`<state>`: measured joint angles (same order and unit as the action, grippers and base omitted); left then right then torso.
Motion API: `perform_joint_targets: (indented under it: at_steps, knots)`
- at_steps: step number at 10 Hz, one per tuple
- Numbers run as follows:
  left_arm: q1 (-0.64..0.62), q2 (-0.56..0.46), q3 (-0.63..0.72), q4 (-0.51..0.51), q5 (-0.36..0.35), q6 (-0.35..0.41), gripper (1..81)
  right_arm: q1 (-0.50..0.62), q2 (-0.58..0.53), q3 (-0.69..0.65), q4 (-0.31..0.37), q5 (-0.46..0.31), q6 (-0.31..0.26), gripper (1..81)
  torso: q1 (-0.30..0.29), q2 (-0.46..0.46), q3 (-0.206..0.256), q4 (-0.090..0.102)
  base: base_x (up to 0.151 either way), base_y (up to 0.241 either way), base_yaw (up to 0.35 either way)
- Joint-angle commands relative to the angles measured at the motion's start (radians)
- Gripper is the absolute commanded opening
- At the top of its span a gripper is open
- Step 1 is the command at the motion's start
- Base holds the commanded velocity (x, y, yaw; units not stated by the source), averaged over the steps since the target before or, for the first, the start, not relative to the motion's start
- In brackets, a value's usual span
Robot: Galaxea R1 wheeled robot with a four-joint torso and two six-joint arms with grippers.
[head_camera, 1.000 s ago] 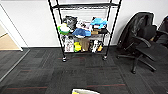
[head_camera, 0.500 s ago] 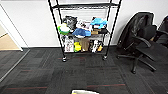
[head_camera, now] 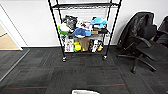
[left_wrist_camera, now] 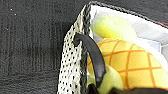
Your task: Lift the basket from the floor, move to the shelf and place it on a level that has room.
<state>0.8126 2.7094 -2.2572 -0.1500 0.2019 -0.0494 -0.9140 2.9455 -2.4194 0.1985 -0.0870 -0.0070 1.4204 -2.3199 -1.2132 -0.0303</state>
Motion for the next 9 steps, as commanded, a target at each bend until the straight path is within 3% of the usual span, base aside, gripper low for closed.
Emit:
perform_joint_targets:
  at_steps: [1, 9]
  knots:
    - [-0.109, -0.012, 0.087, -0.051, 0.05, -0.007, 1.0, 0.119, 0.011, 0.076, 0.016, -0.046, 0.001, 1.0, -0.064, 0.099, 0.0, 0.0, 0.0, 0.0, 0.0]
    - [-0.105, -0.018, 0.14, -0.052, 0.039, -0.007, 1.0, 0.111, -0.03, 0.125, 0.004, -0.046, -0.002, 1.0, -0.229, 0.363, 0.0, 0.0, 0.0, 0.0, 0.0]
